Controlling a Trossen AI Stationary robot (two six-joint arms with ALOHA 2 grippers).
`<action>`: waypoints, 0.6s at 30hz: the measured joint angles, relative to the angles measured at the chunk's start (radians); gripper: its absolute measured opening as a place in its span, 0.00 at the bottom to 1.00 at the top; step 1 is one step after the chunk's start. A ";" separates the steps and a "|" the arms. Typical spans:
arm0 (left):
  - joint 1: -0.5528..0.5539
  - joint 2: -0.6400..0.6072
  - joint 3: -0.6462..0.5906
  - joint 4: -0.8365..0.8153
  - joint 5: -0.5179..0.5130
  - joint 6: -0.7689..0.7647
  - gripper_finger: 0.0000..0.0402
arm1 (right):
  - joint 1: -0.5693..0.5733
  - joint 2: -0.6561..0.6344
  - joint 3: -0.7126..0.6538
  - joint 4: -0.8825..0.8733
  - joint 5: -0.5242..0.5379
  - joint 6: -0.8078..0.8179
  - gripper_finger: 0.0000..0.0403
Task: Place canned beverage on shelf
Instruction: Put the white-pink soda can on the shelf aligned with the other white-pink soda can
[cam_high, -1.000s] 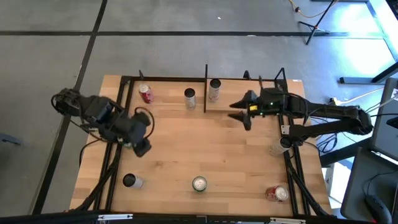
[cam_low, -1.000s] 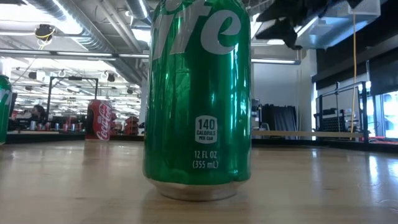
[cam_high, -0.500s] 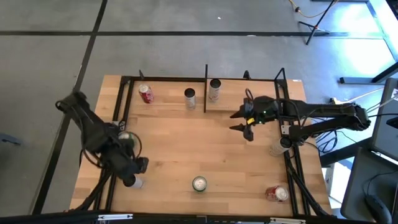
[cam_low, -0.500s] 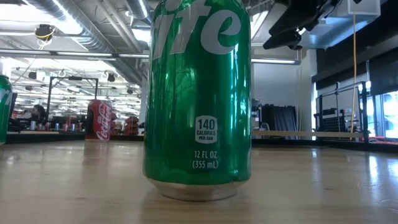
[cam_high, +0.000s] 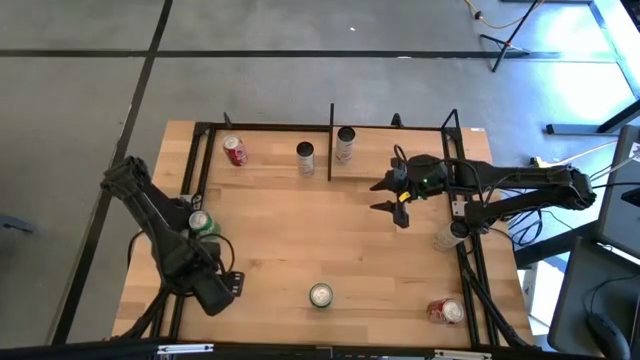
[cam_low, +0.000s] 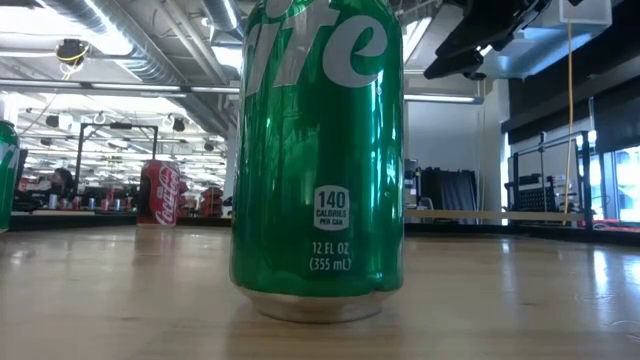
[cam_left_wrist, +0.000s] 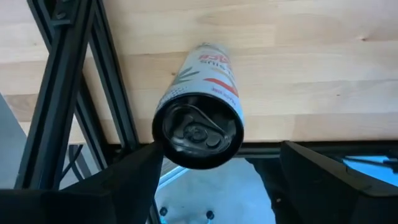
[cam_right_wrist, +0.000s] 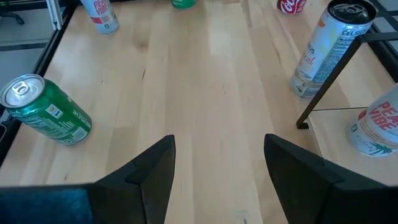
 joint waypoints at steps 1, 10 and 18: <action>0.000 0.005 0.000 -0.004 0.000 -0.002 0.77 | 0.000 0.000 0.000 0.003 0.000 -0.005 0.58; -0.026 0.042 -0.002 -0.036 -0.016 0.017 0.77 | 0.000 0.000 0.000 0.010 0.000 -0.015 0.58; -0.048 0.056 -0.026 -0.048 -0.019 0.020 0.77 | 0.000 0.000 0.000 0.014 0.000 -0.015 0.58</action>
